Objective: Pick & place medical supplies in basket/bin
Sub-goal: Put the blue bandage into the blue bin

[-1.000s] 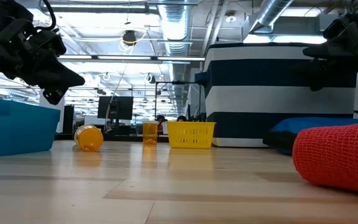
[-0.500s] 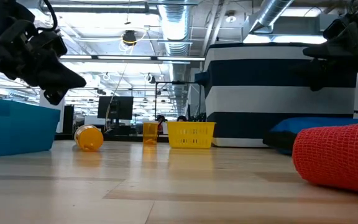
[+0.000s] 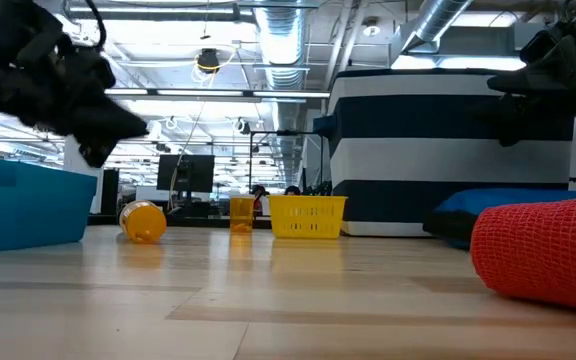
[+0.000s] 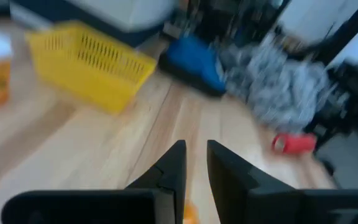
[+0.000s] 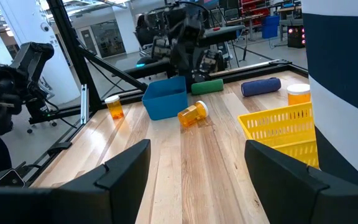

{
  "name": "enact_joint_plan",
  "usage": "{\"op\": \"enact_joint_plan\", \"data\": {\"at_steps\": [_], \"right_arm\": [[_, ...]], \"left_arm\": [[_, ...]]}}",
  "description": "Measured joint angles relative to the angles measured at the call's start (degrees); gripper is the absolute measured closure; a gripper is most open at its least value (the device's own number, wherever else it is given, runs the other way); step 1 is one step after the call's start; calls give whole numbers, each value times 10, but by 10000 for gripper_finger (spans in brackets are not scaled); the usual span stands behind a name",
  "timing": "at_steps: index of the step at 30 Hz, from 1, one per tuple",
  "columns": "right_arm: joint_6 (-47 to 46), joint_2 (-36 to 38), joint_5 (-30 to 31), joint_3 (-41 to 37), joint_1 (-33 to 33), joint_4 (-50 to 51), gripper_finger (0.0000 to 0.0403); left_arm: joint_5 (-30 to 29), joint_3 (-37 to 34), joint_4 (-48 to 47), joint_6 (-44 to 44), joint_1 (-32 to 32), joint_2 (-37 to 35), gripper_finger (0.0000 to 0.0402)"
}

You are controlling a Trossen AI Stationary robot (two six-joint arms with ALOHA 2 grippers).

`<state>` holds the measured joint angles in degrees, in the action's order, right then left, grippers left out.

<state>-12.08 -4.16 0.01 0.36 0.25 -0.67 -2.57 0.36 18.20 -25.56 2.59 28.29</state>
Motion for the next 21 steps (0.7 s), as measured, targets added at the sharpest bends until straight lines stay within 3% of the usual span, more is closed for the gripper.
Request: {"op": "enact_joint_plan", "data": {"at_steps": [5,21], "right_arm": [[0,0,0,0,0,0,145],[0,0,0,0,-2,0,145]], "left_arm": [[-20,0,69,-2,0,0,368],[-60,0,89,-10,0,0,383]]}}
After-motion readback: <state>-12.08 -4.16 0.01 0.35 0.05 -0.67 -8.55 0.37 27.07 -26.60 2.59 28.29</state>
